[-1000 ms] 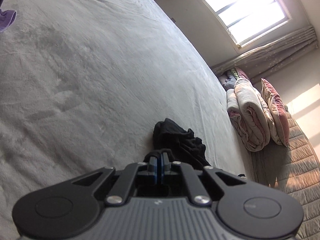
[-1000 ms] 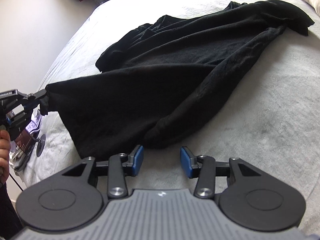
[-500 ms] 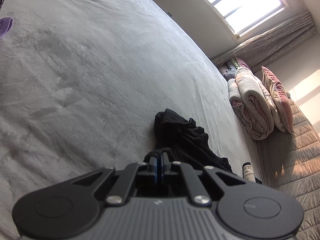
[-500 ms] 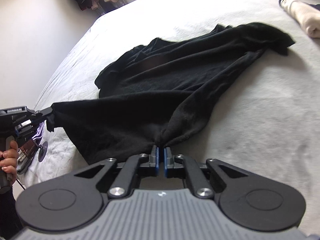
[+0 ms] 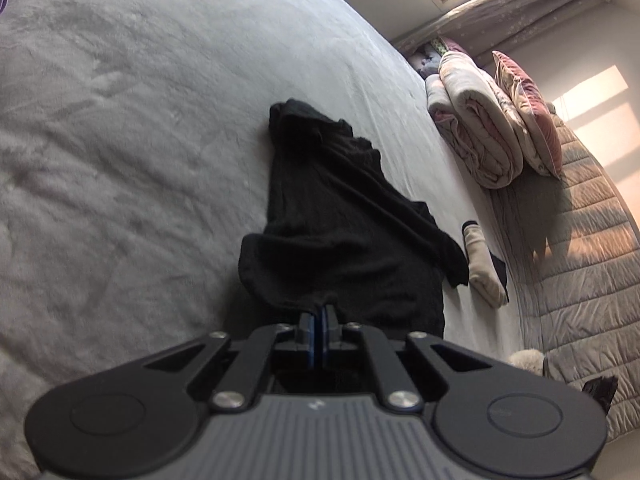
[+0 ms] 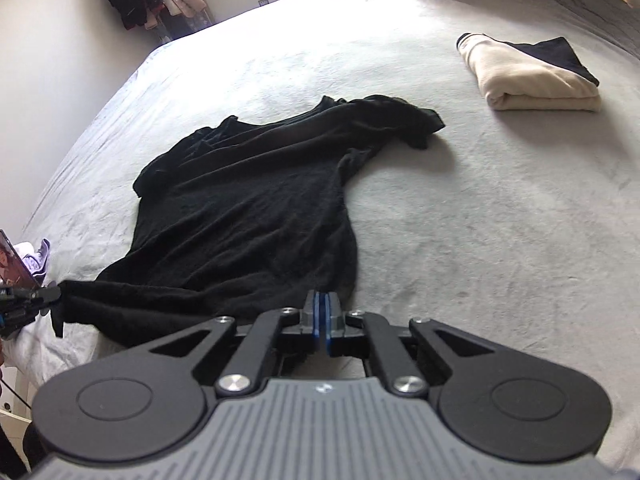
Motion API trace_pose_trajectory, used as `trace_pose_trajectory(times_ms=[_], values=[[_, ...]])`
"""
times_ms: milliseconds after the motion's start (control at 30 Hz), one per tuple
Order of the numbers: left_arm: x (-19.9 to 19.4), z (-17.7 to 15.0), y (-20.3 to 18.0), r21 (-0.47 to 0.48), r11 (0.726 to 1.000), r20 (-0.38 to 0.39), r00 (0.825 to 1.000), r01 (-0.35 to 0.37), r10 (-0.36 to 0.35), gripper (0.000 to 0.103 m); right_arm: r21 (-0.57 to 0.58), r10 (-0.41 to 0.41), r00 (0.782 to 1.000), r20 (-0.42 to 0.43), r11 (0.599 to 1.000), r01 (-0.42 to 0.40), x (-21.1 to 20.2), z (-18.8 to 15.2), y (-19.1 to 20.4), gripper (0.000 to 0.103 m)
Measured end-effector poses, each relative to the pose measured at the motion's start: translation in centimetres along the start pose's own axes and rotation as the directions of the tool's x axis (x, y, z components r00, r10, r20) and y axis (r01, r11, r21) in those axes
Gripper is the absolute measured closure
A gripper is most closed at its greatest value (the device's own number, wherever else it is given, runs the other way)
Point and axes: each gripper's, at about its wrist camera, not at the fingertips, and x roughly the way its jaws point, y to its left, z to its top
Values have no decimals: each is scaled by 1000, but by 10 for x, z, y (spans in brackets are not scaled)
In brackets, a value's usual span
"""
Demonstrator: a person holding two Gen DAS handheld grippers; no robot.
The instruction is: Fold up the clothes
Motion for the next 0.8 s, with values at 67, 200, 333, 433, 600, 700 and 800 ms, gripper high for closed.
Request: trace_pose_trajectory(times_ms=[67,200,333,433,600,700,800], values=[[8,-5,3,-6,1000,-14,1000,-14,14,100,24,-1,1000,-24,1000,2,7,3,-7,100],[16,-9,9,-13,999,-24,999,-41,41,100,31,3,999,-49,1000,-1,15,-6,-8,89],[19,-10,13,-4,998,-37,997,-62,61,100,10,14,997,-82,1000,-13,24,-24,-3,70],[20,-12,14,12,997,-44,996,-74,75,100,-3,25,994,-108,1000,-26,32,-37,1,56],[25,-14,17,17,997,-66,995,-78,79,100,-12,63,989,-136,998,-65,50,-50,10,63],[23,-12,17,14,997,-59,996,-71,71,100,-20,78,987,-138,996,-81,55,-48,14,95],[21,-6,15,12,998,-31,998,-62,62,100,-32,75,993,-90,996,-79,50,-34,18,95]])
